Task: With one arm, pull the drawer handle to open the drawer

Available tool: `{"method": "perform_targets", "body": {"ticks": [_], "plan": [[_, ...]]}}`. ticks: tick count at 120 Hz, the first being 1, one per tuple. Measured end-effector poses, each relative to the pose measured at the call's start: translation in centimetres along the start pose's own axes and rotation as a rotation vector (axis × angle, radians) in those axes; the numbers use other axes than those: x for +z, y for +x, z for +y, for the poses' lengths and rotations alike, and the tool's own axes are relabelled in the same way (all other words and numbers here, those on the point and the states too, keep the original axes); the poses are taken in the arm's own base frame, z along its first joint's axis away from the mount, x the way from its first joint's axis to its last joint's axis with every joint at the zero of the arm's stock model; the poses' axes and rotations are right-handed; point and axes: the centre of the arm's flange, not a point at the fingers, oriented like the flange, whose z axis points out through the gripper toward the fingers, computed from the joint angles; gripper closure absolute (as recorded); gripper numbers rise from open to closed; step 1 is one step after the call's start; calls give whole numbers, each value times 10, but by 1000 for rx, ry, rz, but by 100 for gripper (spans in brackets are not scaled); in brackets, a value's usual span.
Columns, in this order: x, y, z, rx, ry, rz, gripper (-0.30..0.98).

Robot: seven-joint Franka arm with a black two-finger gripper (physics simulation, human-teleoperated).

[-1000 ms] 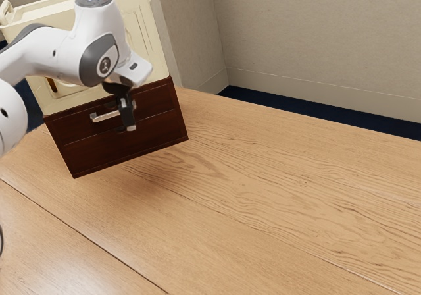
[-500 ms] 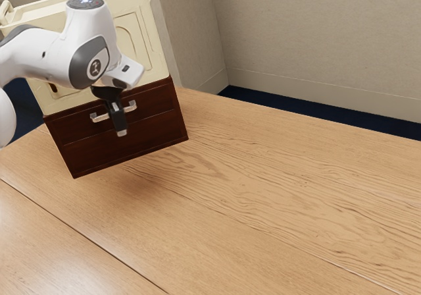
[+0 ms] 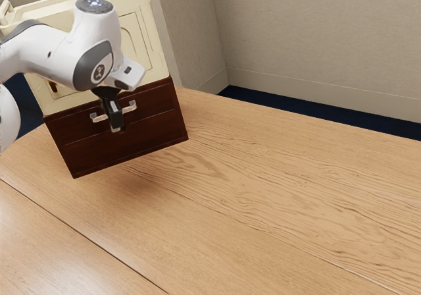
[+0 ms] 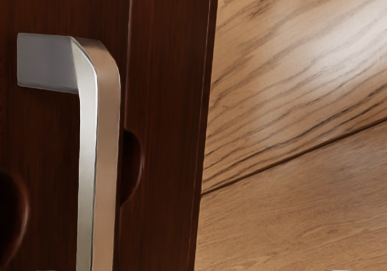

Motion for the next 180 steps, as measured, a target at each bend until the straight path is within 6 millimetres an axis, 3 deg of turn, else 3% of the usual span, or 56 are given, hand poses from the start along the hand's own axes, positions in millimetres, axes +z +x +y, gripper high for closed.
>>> {"method": "perform_targets", "body": {"ticks": [59, 119, 138, 180], "plan": [[22, 10, -1, 48, 13, 4, 14], [14, 26, 15, 41, -56, 74, 13], [2, 21, 22, 36, -74, 67, 18], [-1, 17, 43, 25, -115, 42, 11]]}}
